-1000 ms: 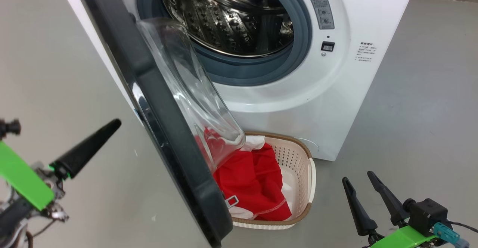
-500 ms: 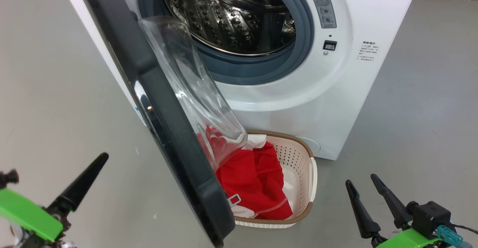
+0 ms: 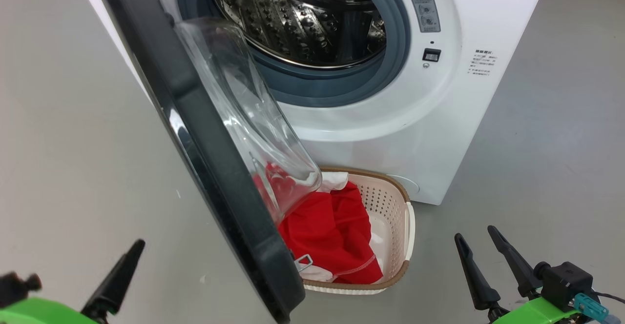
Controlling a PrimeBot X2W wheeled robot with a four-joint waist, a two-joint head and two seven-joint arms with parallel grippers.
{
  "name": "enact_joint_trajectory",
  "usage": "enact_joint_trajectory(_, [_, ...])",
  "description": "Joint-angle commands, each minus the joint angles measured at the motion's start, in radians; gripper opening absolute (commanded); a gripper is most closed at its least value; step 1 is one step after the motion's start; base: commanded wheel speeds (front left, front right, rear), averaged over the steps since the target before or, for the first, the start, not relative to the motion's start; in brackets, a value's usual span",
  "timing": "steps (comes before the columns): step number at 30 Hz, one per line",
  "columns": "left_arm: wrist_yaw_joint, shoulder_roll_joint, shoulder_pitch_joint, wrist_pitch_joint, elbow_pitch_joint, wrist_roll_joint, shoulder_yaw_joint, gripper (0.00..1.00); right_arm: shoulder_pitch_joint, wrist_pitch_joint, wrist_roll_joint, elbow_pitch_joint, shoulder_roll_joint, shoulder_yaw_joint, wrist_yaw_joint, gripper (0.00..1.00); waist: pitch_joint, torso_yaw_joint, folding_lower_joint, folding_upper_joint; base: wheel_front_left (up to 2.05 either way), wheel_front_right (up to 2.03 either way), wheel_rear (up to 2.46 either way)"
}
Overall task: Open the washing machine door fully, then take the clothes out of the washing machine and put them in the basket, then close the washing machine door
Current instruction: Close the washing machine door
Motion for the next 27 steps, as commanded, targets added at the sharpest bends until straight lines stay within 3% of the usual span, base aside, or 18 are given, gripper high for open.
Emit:
enact_joint_trajectory(1, [-0.007, 0.035, -0.009, -0.045, 0.000, 0.021, 0.017, 1.00, -0.009, -0.006, -0.007, -0.026, -0.015, 0.019, 0.006, 1.00, 0.001, -0.001, 0.0000, -0.0001, 0.00, 0.00, 0.00])
enact_joint_trajectory(20, [-0.007, 0.022, -0.013, -0.370, 0.205, 0.117, -0.203, 1.00, -0.019, -0.006, -0.006, -0.022, -0.023, 0.023, 0.006, 1.00, 0.009, 0.007, 0.0000, -0.0001, 0.00, 0.00, 0.00])
enact_joint_trajectory(24, [-0.007, -0.004, -0.035, -0.393, 0.264, 0.199, -0.204, 1.00, -0.022, -0.006, -0.005, -0.020, -0.024, 0.025, 0.006, 1.00, 0.013, 0.011, 0.0000, -0.0001, 0.00, 0.00, 0.00])
enact_joint_trajectory(27, [-0.007, -0.046, -0.042, -0.394, 0.280, 0.299, -0.125, 1.00, -0.022, -0.006, -0.007, -0.021, -0.023, 0.023, 0.006, 1.00, 0.014, 0.013, 0.0000, -0.0001, 0.00, 0.00, 0.00])
